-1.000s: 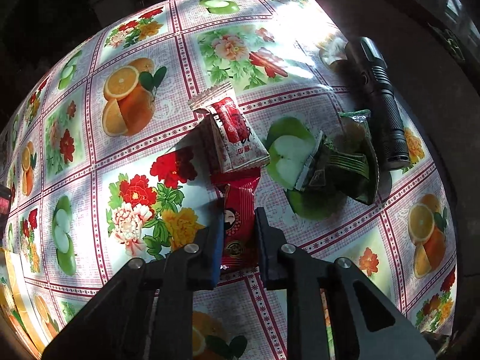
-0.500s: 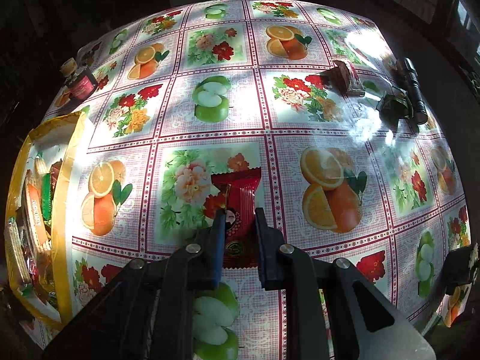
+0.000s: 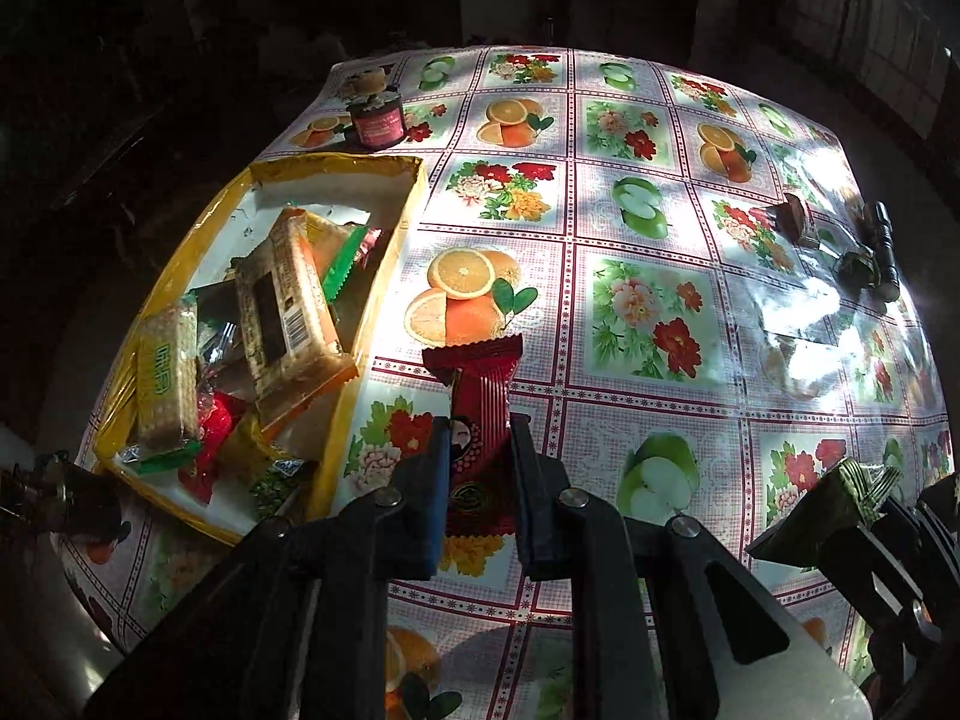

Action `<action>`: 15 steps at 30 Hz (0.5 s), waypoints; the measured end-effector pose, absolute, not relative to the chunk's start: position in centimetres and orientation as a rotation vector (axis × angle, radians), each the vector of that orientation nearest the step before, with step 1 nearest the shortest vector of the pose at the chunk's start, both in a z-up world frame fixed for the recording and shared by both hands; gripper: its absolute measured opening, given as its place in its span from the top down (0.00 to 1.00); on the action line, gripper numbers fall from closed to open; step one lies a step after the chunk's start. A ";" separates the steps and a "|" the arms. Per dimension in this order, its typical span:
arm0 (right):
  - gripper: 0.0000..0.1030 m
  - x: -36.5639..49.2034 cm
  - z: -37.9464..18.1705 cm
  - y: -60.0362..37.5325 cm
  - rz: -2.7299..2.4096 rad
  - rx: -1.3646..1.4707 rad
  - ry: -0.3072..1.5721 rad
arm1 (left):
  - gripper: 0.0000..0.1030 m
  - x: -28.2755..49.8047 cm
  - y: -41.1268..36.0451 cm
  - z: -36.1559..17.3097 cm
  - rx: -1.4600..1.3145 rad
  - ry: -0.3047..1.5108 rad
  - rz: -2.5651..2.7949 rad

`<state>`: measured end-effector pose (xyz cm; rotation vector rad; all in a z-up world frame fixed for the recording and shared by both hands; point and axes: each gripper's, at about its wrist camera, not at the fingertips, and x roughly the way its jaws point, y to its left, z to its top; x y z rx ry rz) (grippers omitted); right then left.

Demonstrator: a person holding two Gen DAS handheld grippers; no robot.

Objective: Organize snacks
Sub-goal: 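Carry both held snacks over the white tray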

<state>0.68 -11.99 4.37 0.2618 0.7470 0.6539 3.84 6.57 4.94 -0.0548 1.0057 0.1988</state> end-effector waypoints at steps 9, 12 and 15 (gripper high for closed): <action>0.60 0.9 4.3 -10.4 0.653 0.237 0.755 | 0.81 2.4 8.1 4.8 -0.064 1.002 0.213; 0.60 0.9 4.4 -9.8 0.653 0.223 0.753 | 0.81 2.1 8.3 4.6 -0.066 1.008 0.211; 0.60 1.1 4.4 -9.3 0.651 0.213 0.760 | 0.81 1.9 8.4 4.4 -0.066 1.011 0.207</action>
